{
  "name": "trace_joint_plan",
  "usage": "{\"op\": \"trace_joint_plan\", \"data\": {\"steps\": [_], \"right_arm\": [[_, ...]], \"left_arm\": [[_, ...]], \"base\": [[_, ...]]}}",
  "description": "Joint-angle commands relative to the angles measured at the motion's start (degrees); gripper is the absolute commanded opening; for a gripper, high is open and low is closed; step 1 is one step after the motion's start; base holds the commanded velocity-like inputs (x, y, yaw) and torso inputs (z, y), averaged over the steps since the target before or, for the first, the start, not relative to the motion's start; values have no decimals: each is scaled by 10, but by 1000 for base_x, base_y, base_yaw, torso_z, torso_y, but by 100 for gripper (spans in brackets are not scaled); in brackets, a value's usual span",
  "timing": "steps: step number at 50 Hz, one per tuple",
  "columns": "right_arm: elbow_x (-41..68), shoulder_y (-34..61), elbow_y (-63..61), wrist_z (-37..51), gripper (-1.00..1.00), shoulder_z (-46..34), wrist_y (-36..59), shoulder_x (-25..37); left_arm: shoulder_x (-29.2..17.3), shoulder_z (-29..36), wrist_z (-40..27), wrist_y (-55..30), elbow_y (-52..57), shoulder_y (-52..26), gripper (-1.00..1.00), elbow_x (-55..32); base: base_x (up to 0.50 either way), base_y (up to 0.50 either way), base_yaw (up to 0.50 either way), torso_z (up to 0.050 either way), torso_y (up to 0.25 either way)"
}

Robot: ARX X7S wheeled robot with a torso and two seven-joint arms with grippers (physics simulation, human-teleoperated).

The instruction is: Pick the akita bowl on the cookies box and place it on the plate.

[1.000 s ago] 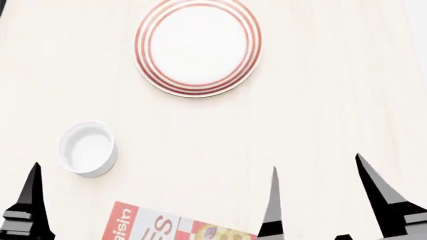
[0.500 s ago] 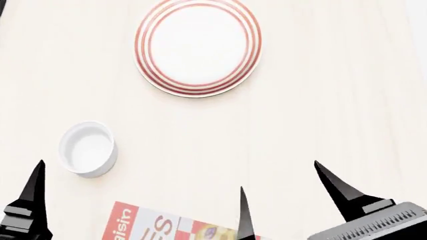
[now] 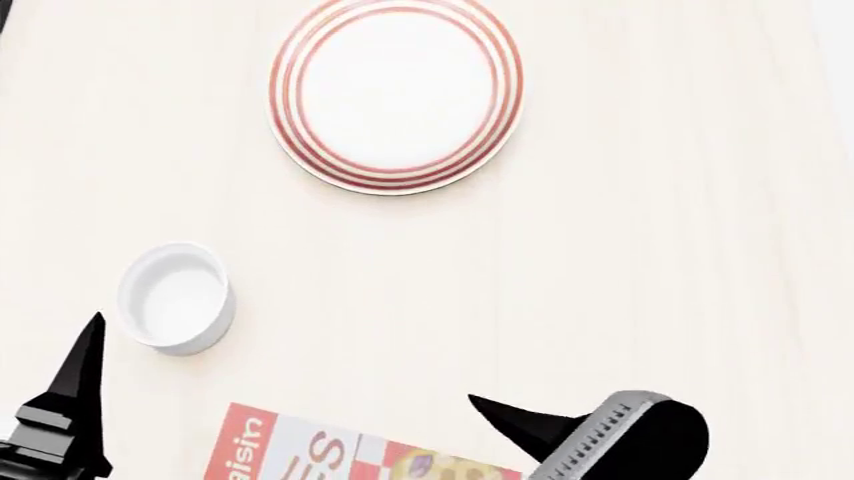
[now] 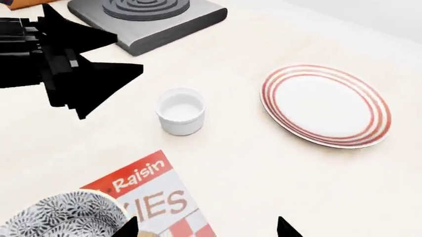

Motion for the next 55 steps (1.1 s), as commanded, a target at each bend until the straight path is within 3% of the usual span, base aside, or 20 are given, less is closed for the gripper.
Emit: {"op": "trace_joint_plan", "data": {"steps": [1,8,16,24,29,35,41,55], "right_arm": [[121,161,-14,68,100,-169,2,70],[124,323,-14,115,100,-423,-69,108],[196,528,-14,172,100,-632,-113,99],[175,730,-14,198,100,-925,-239,83],[130,879,-14,240,100,-1180,-374,17],[61,997,-14,328,100,-1455,-578,-147],[51,996,-10,368,100,-1507,-631,-231],[112,995,13,352,100,-1505,-628,-274]], "left_arm": [[-5,4,5,1,1,-2,100,0],[-8,5,6,2,3,0,100,1],[-10,5,6,4,6,3,100,2],[-11,8,5,5,7,4,100,4],[-12,10,6,7,8,5,100,5],[-13,15,8,12,7,7,100,10],[-13,14,10,15,5,9,100,10],[-16,13,10,19,5,12,100,9]], "base": [[0,0,0,0,0],[0,0,0,0,0],[0,0,0,0,0],[0,0,0,0,0],[0,0,0,0,0],[0,0,0,0,0],[0,0,0,0,0],[0,0,0,0,0]]}}
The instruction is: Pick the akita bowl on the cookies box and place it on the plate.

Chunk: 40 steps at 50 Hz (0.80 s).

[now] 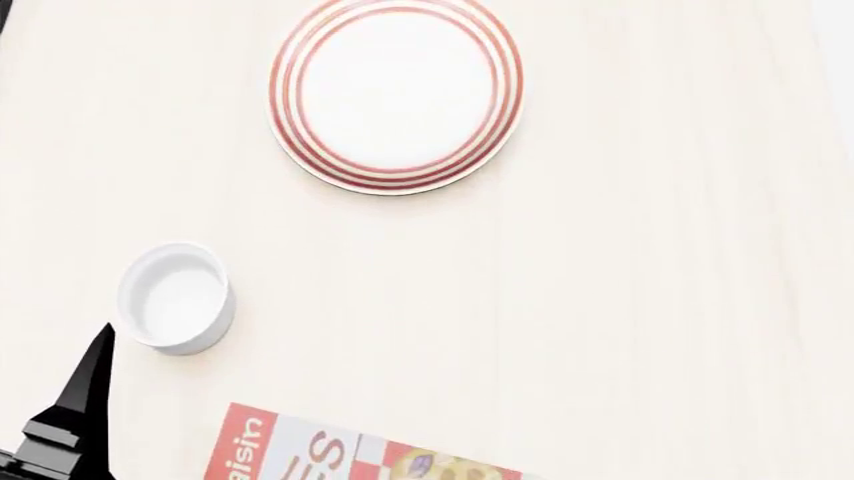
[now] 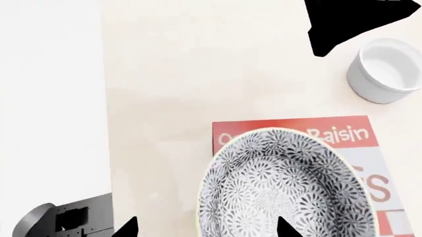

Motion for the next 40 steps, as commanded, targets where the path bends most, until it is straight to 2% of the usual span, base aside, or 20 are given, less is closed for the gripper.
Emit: {"op": "trace_joint_plan", "data": {"steps": [1,10,20,40], "right_arm": [[28,36,15,8,100,-70,-42,-57],[53,48,21,6,100,-71,-33,-64],[123,94,17,-25,100,-62,-22,-102],[134,79,23,-32,100,-33,-9,-129]], "left_arm": [[-1,0,1,4,-2,2,100,0],[-2,2,1,5,-1,3,100,1],[-3,3,-1,4,0,2,100,-1],[-6,2,0,10,-2,7,100,-1]], "base": [[0,0,0,0,0],[0,0,0,0,0],[0,0,0,0,0],[0,0,0,0,0]]}}
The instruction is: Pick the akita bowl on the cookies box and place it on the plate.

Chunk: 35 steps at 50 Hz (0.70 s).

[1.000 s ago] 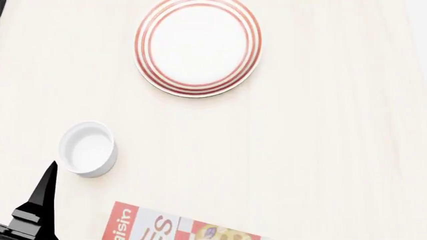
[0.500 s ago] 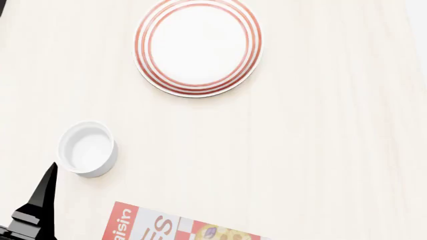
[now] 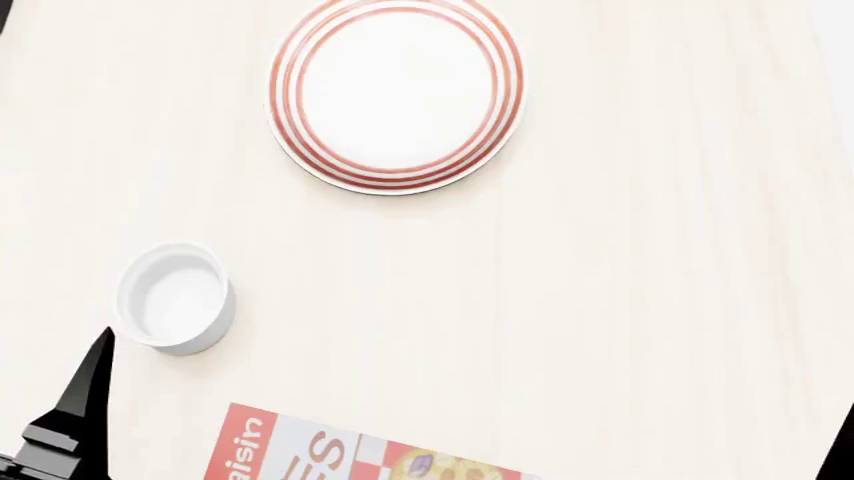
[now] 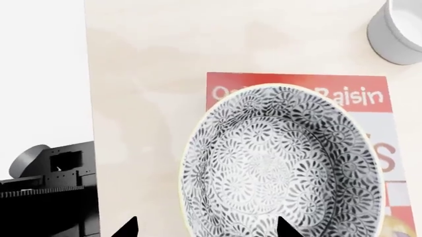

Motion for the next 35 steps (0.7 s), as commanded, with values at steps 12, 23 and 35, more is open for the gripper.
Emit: {"op": "trace_joint_plan", "data": {"steps": [12,23,35], "right_arm": [[22,-14,15,-9,100,27,15,-35],[17,-10,23,1,-100,34,26,-33],[37,12,10,8,-100,38,43,-34]], "left_arm": [[-2,2,2,8,-4,5,100,2],[-3,1,2,11,-6,8,100,2],[-4,2,2,11,-6,8,100,1]], "base": [[0,0,0,0,0],[0,0,0,0,0],[0,0,0,0,0]]}}
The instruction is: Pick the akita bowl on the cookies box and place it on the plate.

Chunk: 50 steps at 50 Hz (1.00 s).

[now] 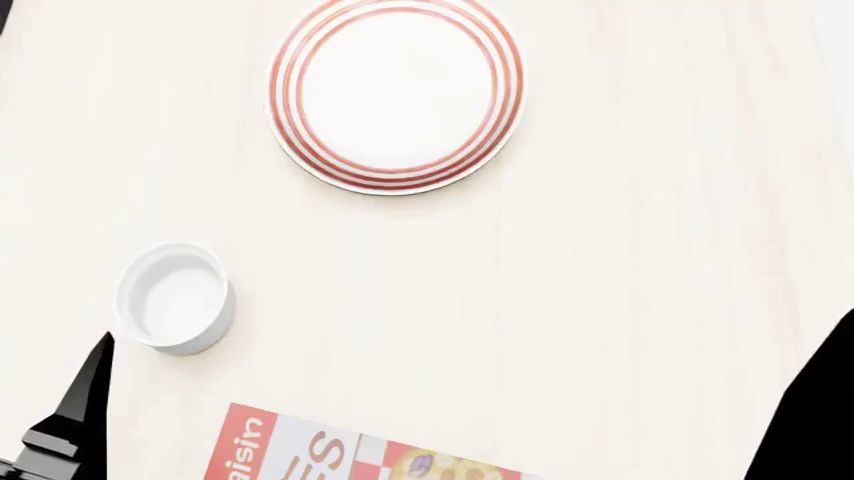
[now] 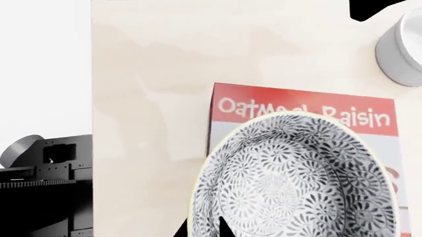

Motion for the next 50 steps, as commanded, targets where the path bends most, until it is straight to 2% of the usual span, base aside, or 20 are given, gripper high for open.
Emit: {"op": "trace_joint_plan", "data": {"steps": [1,16,18,23,31,40,50], "right_arm": [[17,18,-6,9,-100,-2,17,-2],[66,74,-19,-3,-100,9,82,2],[81,75,-15,-11,-100,41,125,25],[152,75,-6,-39,-100,198,285,121],[221,73,13,-50,-100,347,425,189],[251,70,54,-63,-100,441,525,213],[220,55,99,-73,-100,472,589,207]], "left_arm": [[-1,2,0,1,-1,0,100,0],[-3,6,2,0,2,1,100,-4],[-3,6,2,-1,3,0,100,-4],[-5,6,1,-1,4,0,100,-5],[-6,6,0,0,6,3,100,-5],[-6,9,1,3,5,4,100,-4],[-6,10,4,9,2,8,100,-2]], "base": [[0,0,0,0,0],[0,0,0,0,0],[0,0,0,0,0],[0,0,0,0,0],[0,0,0,0,0],[0,0,0,0,0],[0,0,0,0,0]]}}
